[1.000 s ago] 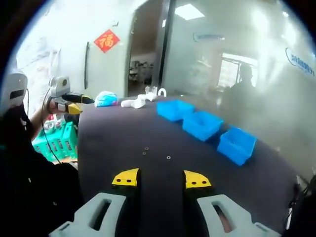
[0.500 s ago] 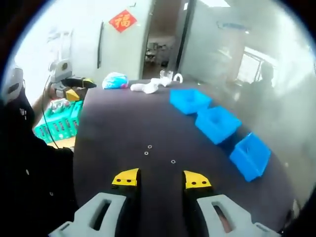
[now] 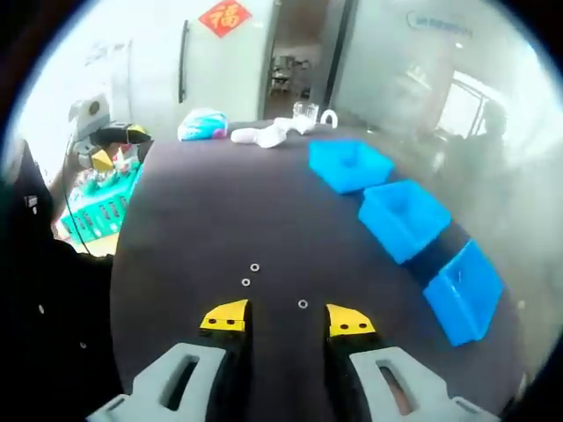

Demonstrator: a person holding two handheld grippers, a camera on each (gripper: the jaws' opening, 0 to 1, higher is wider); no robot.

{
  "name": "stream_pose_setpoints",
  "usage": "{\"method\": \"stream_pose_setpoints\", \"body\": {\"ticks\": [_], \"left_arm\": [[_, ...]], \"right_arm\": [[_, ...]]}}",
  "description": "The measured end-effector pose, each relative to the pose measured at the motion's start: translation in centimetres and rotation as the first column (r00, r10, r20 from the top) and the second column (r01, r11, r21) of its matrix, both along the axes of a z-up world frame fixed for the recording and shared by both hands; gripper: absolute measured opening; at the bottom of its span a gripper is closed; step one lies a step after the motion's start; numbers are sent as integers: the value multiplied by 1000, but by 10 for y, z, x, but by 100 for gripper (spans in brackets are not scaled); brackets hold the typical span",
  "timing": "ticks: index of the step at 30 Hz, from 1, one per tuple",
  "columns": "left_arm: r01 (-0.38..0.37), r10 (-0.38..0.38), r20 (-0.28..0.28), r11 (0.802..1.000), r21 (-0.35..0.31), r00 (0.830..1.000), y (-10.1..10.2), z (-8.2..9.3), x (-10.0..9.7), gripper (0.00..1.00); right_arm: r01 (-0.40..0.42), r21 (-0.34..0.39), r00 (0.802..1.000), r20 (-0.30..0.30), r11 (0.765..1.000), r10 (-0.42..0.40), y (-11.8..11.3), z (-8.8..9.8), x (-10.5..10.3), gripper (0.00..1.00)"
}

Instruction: Sort the screws, nuts, and washers into the corresponding bins

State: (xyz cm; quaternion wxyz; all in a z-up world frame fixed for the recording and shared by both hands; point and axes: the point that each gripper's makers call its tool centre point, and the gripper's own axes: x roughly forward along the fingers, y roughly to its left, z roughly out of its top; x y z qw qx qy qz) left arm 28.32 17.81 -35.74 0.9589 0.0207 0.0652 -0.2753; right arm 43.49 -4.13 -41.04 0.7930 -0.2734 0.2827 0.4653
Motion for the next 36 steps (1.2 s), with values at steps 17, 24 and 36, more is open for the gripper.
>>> {"method": "stream_pose_setpoints", "body": {"ticks": [17, 24, 36], "left_arm": [[-12, 12, 11, 1000, 7, 1000, 5, 6, -8, 44], [-28, 28, 7, 1000, 0, 1000, 11, 5, -7, 44], [-34, 34, 5, 999, 5, 999, 12, 5, -9, 44]], "right_arm": [[-13, -133, 993, -115, 991, -2, 13, -47, 18, 20], [-13, -141, 990, -140, 990, -7, 13, -57, 19, 18], [-9, -133, 982, -190, 991, -17, 16, -59, 12, 6]]}}
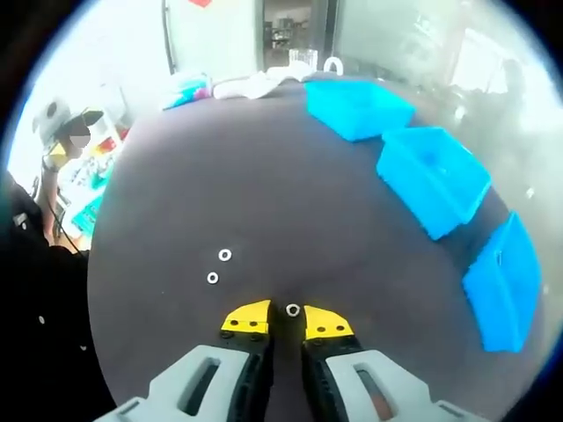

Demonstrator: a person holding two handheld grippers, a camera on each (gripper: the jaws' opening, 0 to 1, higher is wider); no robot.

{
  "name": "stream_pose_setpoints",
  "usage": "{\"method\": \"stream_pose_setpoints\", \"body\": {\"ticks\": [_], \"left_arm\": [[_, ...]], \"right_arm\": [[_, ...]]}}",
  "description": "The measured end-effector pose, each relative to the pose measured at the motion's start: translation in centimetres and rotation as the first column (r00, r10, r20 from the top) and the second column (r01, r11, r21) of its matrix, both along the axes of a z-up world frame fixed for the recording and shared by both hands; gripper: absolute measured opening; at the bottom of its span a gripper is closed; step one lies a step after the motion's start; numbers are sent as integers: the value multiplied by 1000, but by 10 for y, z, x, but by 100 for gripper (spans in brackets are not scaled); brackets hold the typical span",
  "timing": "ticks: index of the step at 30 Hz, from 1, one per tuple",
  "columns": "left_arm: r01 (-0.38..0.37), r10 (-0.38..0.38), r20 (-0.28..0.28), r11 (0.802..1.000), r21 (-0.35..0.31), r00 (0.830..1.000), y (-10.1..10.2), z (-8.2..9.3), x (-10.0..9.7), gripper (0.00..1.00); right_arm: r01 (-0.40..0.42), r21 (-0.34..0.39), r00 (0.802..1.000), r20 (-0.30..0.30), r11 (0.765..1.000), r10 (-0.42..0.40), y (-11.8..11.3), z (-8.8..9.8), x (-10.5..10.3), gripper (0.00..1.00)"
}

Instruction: Sort the screws, nuts, and washers into the corresponding bins

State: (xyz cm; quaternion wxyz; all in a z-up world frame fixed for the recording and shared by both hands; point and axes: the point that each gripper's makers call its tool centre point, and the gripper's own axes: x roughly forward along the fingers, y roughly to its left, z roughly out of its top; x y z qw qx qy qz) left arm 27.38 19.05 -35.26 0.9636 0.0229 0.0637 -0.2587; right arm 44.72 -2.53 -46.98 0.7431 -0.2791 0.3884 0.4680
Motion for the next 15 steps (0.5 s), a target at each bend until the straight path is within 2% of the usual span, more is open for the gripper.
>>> {"method": "stream_pose_setpoints", "body": {"ticks": [4, 15], "left_arm": [[-1, 1, 5, 1000, -1, 1000, 0, 2, 0, 44], [-4, 4, 11, 1000, 0, 1000, 1, 5, -3, 44]], "right_arm": [[-5, -4, 1000, 0, 1000, 5, 1, 0, -3, 2], [-5, 6, 1000, 15, 1000, 5, 2, 4, -3, 2]]}}
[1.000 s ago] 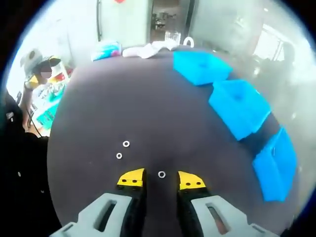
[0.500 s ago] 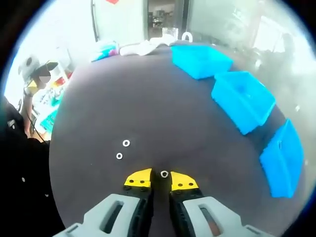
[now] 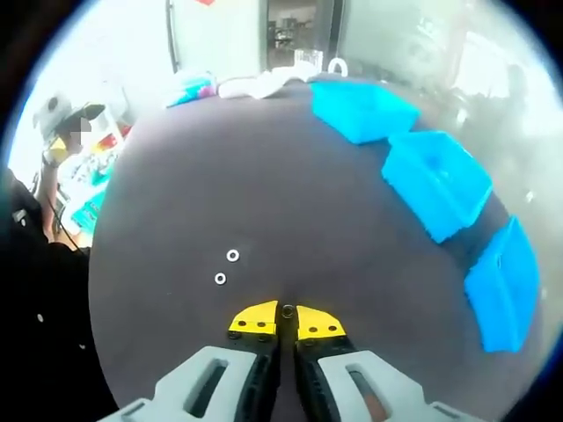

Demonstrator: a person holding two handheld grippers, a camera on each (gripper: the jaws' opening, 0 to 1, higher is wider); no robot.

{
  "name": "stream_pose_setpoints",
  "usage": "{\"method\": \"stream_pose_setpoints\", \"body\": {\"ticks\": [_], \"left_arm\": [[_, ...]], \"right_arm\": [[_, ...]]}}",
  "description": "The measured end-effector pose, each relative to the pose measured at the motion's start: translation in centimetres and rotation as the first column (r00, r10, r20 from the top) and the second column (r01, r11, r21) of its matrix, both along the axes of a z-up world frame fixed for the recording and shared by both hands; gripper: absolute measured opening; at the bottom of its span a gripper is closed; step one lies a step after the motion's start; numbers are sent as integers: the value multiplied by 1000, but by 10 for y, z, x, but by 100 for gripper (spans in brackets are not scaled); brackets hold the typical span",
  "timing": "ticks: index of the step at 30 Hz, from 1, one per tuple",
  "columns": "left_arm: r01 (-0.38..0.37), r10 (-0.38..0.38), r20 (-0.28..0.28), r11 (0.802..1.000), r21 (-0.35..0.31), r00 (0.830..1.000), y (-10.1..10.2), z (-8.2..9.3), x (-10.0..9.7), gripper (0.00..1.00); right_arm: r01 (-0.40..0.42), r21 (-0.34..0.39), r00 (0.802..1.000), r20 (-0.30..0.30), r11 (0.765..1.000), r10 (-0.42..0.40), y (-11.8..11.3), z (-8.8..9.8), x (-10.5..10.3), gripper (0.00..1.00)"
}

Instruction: Sort the screws, nuts, and washers into the corresponding bins

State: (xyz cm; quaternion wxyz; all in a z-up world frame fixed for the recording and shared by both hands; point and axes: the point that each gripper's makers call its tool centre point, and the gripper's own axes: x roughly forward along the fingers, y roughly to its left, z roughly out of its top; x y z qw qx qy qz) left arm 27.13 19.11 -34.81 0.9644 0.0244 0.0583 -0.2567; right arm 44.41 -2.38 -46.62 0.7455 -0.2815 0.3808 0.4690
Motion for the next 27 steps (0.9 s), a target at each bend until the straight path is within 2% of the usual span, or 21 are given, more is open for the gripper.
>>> {"method": "stream_pose_setpoints", "body": {"ticks": [3, 8, 12, 15, 19, 21, 27], "left_arm": [[0, 0, 0, 1000, 1, 1000, 0, 0, 0, 44], [6, -6, 4, 1000, 1, 1000, -1, 2, 1, 44], [7, -7, 12, 1000, 0, 1000, -2, 5, 3, 44], [8, -8, 18, 1000, 0, 1000, -2, 7, 4, 44], [12, -12, 21, 1000, 1, 1000, -4, 9, 4, 44], [12, -12, 23, 1000, -2, 1000, -4, 10, 5, 44], [15, -15, 29, 1000, -3, 999, -6, 14, 5, 44]], "right_arm": [[9, 21, 1000, 4, 1000, -9, 0, 4, 0, 2], [40, 100, 999, 3, 994, -40, -2, 19, -3, 2], [92, 221, 996, -4, 971, -93, -1, 37, -5, 2], [108, 285, 992, 26, 953, -121, -4, 50, -4, 2], [129, 390, 986, 47, 912, -160, -10, 71, -5, 2], [143, 437, 978, 77, 888, -195, -17, 82, 1, 2], [143, 565, 947, 160, 812, -278, -27, 108, -4, 2]]}}
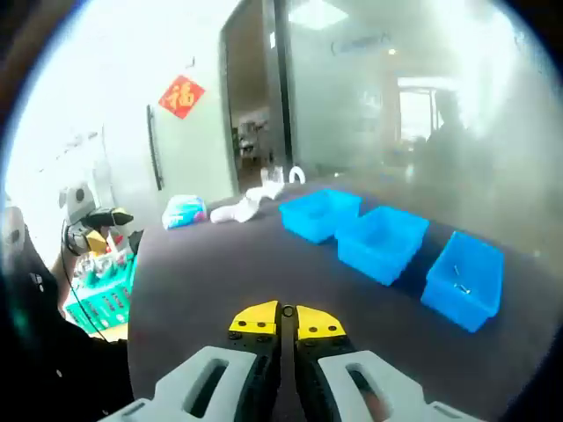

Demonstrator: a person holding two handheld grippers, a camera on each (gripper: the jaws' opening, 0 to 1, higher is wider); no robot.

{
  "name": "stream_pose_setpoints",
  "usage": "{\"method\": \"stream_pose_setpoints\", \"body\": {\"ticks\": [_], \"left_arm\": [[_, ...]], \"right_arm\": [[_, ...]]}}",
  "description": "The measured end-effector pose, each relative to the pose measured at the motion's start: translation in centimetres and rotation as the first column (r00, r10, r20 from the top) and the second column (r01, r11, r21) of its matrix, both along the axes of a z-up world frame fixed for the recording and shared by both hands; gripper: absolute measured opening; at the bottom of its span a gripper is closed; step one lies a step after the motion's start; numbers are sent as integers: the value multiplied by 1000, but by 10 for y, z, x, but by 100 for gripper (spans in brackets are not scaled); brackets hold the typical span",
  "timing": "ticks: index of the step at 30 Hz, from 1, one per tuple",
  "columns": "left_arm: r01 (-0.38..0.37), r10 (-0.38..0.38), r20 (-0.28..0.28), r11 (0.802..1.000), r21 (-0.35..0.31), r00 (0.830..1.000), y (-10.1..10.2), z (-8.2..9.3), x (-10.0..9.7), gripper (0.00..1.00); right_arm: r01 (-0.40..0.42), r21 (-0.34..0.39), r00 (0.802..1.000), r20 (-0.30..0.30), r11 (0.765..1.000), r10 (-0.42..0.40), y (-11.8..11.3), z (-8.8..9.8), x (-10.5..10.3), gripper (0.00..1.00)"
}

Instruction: Sort the screws, nuts, and washers into the corresponding bins

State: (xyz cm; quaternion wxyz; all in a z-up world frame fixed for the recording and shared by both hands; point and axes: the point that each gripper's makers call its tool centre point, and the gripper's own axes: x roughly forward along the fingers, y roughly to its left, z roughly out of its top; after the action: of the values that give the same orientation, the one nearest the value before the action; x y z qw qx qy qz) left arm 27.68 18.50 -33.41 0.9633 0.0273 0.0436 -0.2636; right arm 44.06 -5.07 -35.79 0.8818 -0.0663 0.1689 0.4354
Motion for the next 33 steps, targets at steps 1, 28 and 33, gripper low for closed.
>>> {"method": "stream_pose_setpoints", "body": {"ticks": [1, 28, 33], "left_arm": [[2, -2, 0, 1000, 2, 1000, -1, 0, 0, 44], [9, -9, -14, 1000, -3, 1000, -3, -5, 3, 44], [7, -7, -21, 1000, -7, 1000, -2, -8, 3, 44]], "right_arm": [[18, 2, 1000, 19, 1000, -18, -3, 2, 1, 2], [286, 91, 910, 286, 954, -300, 4, 45, 86, 2], [318, 94, 898, 289, 943, -331, 17, 42, 110, 2]]}}
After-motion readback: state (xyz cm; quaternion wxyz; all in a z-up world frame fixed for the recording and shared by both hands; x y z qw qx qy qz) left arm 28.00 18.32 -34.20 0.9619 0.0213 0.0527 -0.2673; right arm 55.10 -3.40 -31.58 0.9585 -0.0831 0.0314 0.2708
